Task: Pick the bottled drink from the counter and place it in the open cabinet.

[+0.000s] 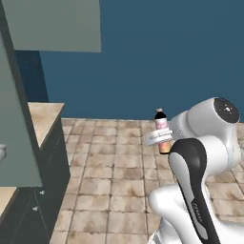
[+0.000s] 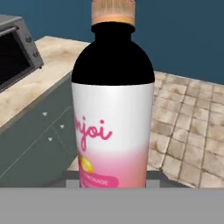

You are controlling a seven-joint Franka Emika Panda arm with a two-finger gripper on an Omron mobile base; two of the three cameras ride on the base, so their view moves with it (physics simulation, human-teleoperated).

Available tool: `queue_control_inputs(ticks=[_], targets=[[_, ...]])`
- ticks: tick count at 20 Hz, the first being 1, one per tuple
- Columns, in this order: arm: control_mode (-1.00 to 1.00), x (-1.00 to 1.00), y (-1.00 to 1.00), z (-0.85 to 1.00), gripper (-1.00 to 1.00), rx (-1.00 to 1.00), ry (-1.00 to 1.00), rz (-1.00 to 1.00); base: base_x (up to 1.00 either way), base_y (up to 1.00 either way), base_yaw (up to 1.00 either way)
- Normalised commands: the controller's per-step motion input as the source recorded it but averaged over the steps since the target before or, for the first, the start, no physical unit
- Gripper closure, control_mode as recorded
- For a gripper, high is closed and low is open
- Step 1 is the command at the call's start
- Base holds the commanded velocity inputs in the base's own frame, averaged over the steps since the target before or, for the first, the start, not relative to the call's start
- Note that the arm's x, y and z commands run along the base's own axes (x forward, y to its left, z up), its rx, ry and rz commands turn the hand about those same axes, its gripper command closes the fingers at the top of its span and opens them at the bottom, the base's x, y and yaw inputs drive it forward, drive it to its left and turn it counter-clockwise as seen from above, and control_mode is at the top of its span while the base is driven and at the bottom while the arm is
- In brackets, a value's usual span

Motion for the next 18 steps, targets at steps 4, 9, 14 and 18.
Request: queue_control_inputs(ticks=[4,9,14,18], targets=[[1.0,0.0,0.0,0.0,1.0,0.0,0.0,0.0,0.0,0.0,0.59],[1.0,0.0,0.0,0.0,1.0,0.0,0.0,0.0,0.1,-0.27,0.65],[1.0,0.0,0.0,0.0,1.0,0.0,0.0,0.0,0.28,-0.36,0.63],[1.0,0.0,0.0,0.0,1.0,0.0,0.0,0.0,0.74,-0.74,0.64]])
